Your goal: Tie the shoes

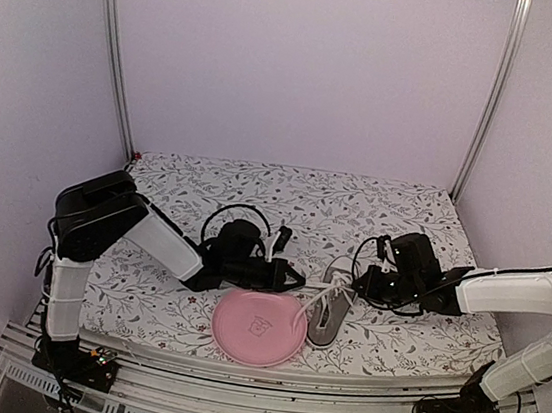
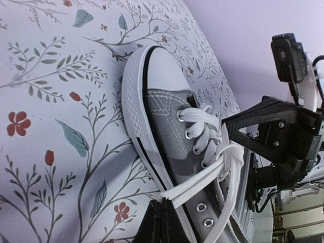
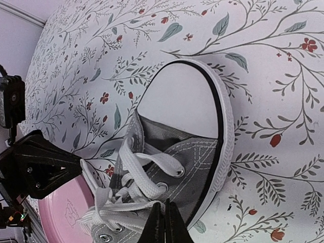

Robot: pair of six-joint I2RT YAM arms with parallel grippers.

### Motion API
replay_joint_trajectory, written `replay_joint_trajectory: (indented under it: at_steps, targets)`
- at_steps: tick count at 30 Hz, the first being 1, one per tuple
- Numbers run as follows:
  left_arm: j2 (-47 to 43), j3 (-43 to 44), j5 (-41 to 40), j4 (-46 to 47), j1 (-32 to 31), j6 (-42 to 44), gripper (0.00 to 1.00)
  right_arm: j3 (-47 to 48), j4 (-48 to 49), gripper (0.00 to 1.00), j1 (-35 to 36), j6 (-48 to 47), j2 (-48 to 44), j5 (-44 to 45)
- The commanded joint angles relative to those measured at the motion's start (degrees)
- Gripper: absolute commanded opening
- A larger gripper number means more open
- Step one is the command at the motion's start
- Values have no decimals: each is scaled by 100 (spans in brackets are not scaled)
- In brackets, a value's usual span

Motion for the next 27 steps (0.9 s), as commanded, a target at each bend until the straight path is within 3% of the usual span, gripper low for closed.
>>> replay_joint_trajectory:
  at_steps: [1,20,27]
  targets:
    - [-218,-156,-234,-24,169,48,0,-92,123,2,-157,72,80,33]
    - [-317,-415,-386,96,293,-30,0,-389,144,2,-516,168,114,-45]
    - [-363,-423,52,620,291,34,0,-478,495,2,-516,14,-38,-462]
